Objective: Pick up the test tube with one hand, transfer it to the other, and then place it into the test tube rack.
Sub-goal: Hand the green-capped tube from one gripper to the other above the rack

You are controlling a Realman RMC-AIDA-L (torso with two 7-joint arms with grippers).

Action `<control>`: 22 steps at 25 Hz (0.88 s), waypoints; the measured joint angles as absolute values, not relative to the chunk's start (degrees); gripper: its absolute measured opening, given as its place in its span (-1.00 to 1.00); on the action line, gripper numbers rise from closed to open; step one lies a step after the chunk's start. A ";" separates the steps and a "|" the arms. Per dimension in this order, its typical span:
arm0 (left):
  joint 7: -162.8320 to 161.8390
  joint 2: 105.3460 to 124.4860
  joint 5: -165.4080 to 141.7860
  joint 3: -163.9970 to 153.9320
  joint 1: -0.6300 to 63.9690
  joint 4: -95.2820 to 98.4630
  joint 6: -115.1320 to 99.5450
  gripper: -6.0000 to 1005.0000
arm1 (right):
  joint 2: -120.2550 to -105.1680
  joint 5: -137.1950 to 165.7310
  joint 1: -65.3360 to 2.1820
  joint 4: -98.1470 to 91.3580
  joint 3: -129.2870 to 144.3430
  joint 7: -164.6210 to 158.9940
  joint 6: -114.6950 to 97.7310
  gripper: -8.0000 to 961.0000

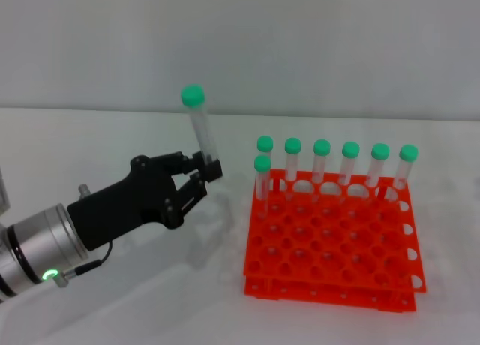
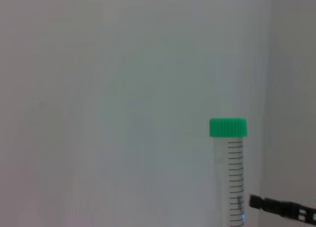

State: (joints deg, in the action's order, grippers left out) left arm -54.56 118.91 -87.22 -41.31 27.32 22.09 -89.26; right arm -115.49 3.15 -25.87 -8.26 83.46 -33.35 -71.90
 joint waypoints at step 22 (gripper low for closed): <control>-56.94 118.26 -89.75 -52.31 28.98 22.56 -89.90 -0.51 | -109.32 5.07 -32.23 -7.93 116.51 -49.77 -94.24 0.70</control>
State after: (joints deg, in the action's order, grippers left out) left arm -56.94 118.26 -89.75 -52.31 28.98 22.56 -89.90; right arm -109.32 5.07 -32.23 -7.93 116.51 -49.77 -94.24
